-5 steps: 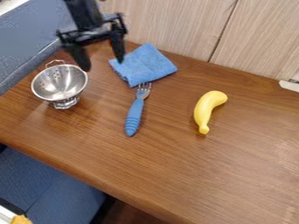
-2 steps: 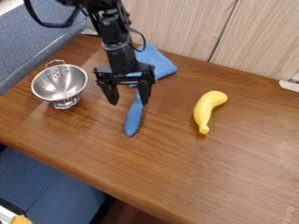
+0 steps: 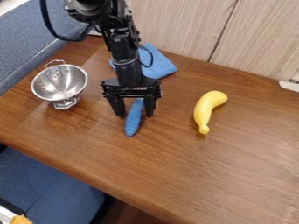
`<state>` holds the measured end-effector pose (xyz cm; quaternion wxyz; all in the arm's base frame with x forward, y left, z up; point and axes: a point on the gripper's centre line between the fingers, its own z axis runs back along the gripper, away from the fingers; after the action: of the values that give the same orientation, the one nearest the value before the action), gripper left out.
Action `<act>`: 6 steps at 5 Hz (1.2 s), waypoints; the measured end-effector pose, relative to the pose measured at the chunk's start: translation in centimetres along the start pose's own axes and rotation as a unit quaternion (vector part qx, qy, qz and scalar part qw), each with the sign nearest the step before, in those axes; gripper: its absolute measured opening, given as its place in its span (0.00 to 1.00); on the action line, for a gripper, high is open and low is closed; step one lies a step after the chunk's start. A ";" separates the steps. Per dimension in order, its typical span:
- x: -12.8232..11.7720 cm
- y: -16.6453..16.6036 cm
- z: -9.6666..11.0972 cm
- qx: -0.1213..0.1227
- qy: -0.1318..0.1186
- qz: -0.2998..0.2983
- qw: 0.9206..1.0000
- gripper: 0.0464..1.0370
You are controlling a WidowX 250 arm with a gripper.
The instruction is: Put the blue fork on the blue cloth
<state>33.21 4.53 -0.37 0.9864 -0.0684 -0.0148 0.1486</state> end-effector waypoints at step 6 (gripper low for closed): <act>-1.5 0.3 0.0 -0.010 0.037 -0.026 0.999 0.33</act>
<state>31.71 4.40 -0.43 0.9891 -0.0830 0.0187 0.1205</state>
